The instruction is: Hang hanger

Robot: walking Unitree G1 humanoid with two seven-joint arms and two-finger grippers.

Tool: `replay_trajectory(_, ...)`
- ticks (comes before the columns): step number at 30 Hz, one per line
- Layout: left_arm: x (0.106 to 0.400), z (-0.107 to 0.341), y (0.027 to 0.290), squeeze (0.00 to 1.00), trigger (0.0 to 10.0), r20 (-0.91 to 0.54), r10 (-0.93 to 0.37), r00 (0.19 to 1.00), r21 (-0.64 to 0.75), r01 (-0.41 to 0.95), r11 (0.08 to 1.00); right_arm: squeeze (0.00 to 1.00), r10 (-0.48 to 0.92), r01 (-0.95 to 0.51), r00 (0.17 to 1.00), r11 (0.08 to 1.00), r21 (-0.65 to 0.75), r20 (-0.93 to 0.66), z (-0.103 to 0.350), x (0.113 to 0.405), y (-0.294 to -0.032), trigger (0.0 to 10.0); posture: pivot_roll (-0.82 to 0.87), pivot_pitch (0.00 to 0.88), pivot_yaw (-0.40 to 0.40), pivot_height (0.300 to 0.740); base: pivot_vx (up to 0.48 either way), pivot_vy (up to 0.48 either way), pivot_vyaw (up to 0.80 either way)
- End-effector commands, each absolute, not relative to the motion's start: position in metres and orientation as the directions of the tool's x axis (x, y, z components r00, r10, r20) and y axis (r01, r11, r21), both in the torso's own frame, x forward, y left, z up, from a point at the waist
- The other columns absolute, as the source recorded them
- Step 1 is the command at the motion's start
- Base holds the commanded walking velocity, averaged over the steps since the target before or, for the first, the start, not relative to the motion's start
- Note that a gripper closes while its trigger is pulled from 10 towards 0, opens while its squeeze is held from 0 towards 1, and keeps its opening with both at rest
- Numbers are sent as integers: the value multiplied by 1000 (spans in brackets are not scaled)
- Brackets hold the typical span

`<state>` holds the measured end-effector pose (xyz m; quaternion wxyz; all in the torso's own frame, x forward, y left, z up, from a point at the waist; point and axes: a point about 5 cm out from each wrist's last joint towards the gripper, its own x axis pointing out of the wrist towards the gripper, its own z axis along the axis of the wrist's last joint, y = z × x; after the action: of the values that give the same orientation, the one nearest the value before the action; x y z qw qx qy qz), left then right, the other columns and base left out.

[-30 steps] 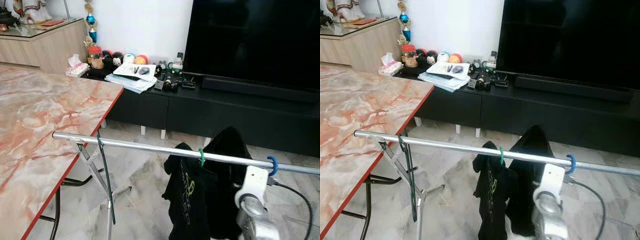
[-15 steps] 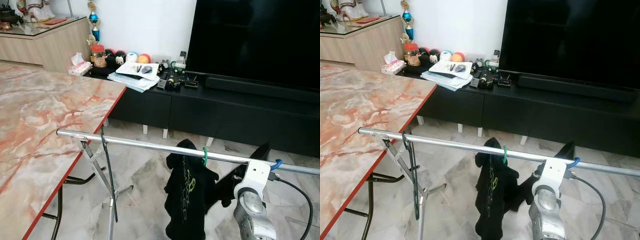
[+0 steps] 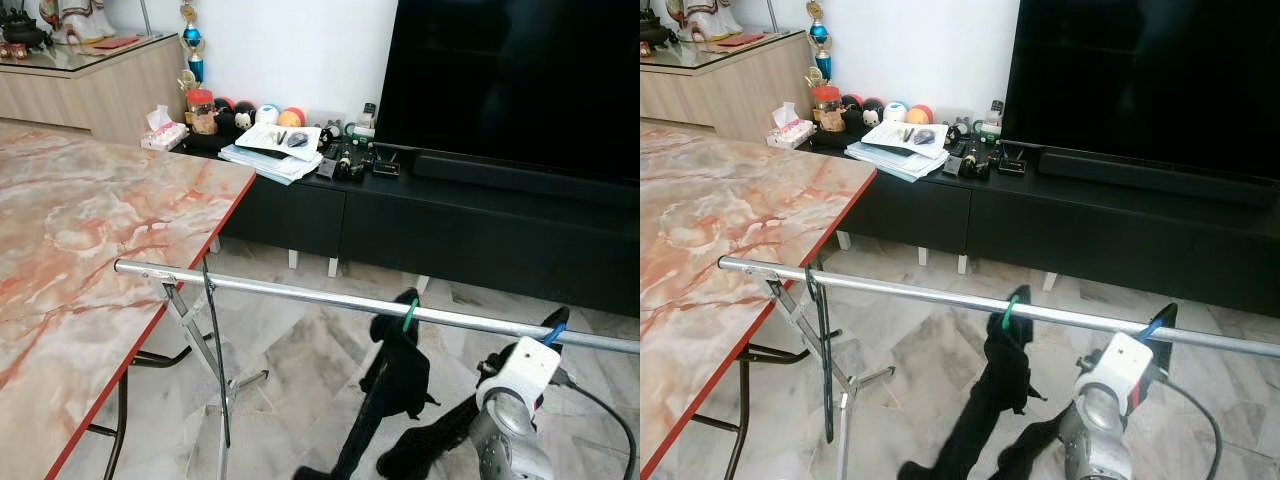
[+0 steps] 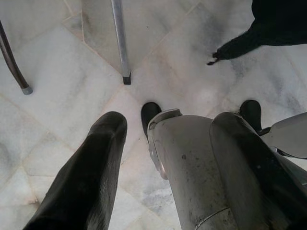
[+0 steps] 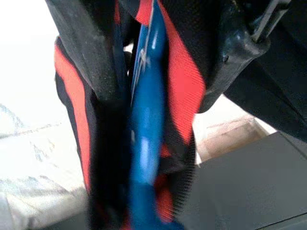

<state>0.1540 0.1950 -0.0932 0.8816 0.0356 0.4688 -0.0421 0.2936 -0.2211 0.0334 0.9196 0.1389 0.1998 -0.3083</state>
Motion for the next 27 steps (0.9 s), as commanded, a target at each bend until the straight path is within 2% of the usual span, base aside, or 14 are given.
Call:
replay_trajectory(1, 145, -97, 195, 0, 10000, -852, -43, 521, 28, 128, 991, 0, -531, 653, 717, 738, 170, -451, 34, 294, -222, 10000, 179, 0, -17, 740, 0, 0, 0)
replay_trajectory(10, 144, -97, 195, 0, 10000, -852, -42, 522, 32, 133, 991, 0, -553, 686, 703, 693, 222, -447, 34, 297, -225, 10000, 181, 0, -14, 740, 0, 0, 0)
replay_trajectory(15, 144, -97, 195, 0, 10000, -853, -42, 521, 33, 134, 990, 0, -550, 675, 730, 673, 303, -405, 43, 306, -223, 10000, 184, 0, -10, 740, 0, 0, 0)
replay_trajectory(24, 145, -97, 194, 0, 10000, -851, -42, 523, 33, 133, 991, 0, -552, 670, 739, 664, 333, -387, 48, 314, -223, 10000, 189, 0, -12, 740, 0, 0, 0)
replay_trajectory(27, 145, -97, 194, 0, 10000, -851, -43, 523, 31, 132, 991, 0, -552, 688, 718, 654, 315, -424, 42, 312, -223, 10000, 190, 0, -12, 740, 0, 0, 0)
